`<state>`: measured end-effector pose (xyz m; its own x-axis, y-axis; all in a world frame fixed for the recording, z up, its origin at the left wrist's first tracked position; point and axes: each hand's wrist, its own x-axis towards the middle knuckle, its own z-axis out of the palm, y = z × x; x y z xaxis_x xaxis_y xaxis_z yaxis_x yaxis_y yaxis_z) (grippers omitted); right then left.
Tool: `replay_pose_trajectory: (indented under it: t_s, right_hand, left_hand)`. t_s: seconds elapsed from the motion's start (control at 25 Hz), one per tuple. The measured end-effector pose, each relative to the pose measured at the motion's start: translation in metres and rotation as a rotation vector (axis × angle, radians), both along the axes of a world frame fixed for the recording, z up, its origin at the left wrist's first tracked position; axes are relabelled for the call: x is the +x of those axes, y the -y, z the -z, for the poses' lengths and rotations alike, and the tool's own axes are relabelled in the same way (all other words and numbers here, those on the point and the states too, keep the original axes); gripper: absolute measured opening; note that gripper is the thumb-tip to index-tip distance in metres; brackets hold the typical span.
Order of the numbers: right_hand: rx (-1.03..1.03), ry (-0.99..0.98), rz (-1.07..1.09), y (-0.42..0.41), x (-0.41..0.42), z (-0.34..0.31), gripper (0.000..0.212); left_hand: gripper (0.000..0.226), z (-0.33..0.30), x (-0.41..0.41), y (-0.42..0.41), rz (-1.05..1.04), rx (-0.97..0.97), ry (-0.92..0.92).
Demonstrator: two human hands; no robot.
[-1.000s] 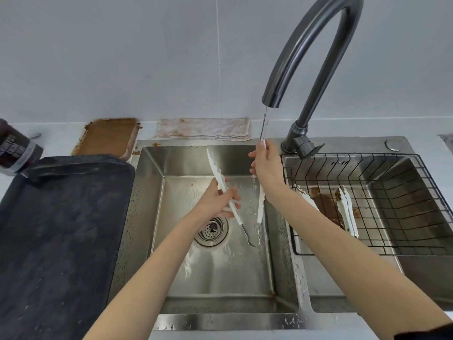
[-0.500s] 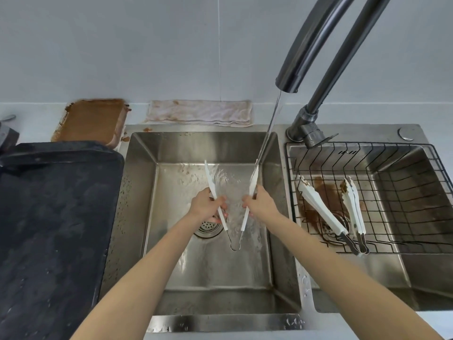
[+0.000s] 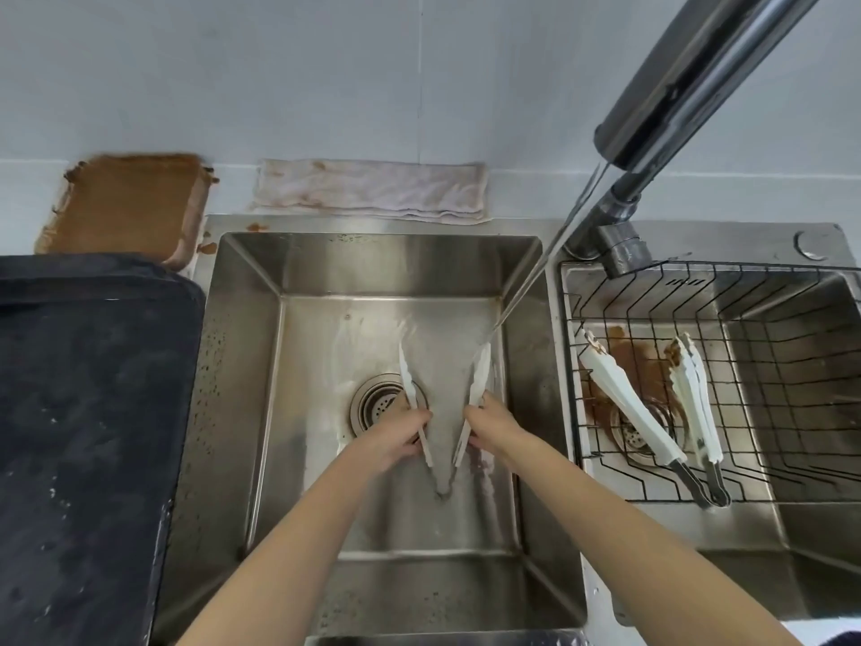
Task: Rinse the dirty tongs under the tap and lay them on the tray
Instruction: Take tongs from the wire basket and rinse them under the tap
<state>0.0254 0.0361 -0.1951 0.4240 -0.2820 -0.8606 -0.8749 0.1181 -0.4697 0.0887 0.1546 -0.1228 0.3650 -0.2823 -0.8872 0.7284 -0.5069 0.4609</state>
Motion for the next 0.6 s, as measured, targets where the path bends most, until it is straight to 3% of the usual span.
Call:
replay_pose_trajectory:
  t_s: [0.12,0.44,0.6]
  right_hand:
    - [0.036,-0.027,0.02,-0.008,0.001,-0.03,0.044]
    - [0.024,-0.013,-0.007,-0.008,-0.006,-0.057,0.05]
    - [-0.036,0.019,-0.15,-0.008,-0.011,-0.075,0.05]
  left_hand:
    - [0.038,0.01,-0.004,0.0,-0.055,-0.019,-0.023]
    - [0.028,0.016,-0.007,-0.007,-0.025,-0.02,-0.052]
    - [0.028,0.012,-0.006,-0.011,0.059,0.027,0.002]
